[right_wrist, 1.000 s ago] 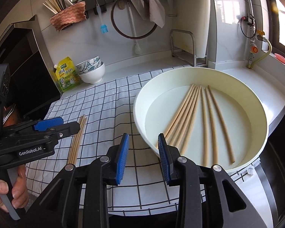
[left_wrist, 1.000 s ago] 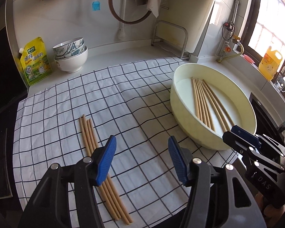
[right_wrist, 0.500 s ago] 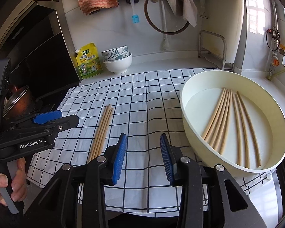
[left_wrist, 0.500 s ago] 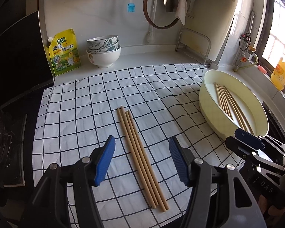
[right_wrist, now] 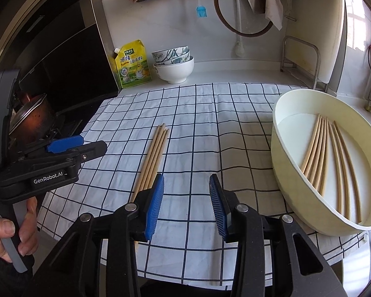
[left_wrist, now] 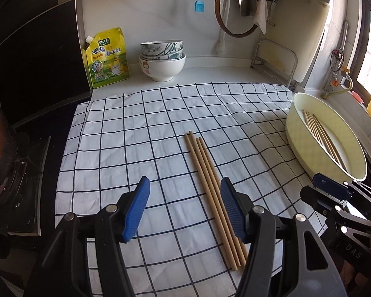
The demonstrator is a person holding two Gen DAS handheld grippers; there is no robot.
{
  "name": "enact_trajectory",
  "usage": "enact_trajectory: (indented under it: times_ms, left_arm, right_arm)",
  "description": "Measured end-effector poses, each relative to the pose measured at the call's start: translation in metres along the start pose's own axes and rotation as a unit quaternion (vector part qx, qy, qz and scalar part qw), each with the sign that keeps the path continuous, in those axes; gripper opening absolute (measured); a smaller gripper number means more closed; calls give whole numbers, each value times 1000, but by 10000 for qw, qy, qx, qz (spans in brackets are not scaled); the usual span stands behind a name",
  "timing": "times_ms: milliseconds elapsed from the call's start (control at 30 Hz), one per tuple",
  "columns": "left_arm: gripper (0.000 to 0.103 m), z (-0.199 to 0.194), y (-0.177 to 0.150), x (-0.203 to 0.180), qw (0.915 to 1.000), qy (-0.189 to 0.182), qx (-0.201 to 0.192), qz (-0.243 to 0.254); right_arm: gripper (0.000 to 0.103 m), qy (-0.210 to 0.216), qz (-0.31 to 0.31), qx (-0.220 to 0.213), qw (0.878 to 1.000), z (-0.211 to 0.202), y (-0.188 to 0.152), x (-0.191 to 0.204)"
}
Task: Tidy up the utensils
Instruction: 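Move both open tools back from the basin to the remaining chopsticks, then lower the left tool over the chopsticks while the right tool separates one chopstick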
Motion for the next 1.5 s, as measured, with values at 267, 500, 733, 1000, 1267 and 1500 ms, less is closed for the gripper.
enact_trajectory:
  times_ms: [267, 500, 733, 1000, 1267, 1500]
  left_arm:
    - [60, 14, -14, 18, 9995, 28, 188, -237]
    - [62, 26, -21, 29, 9987, 61, 313, -396]
    - [62, 33, -25, 37, 9982, 85, 373, -470]
    - [62, 39, -29, 45, 9974, 70, 437, -576]
    - [63, 42, -31, 50, 9969, 66, 468, -632]
    - [63, 43, -31, 50, 9968, 61, 489, -628]
  right_arm:
    - [37, 43, -51, 246, 9997, 24, -3, 8]
    - [37, 114, -153, 470, 9987, 46, -7, 22]
    - [37, 129, -158, 602, 9980, 61, -9, 28]
    - [40, 86, -218, 657, 9976, 69, -9, 34]
    - [41, 9, -253, 693, 9973, 71, -8, 36]
    - [41, -32, -209, 736, 9971, 72, -8, 34]
Point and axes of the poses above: each gripper's, at about its wrist camera, not at the fingertips, and z roughly the way its jaws point, x to its left, y to its top, the point moved 4 cm from there along z, roughly the way its jaws point, and after that the axes turned 2 degrees about x, right-handed, at the moved point
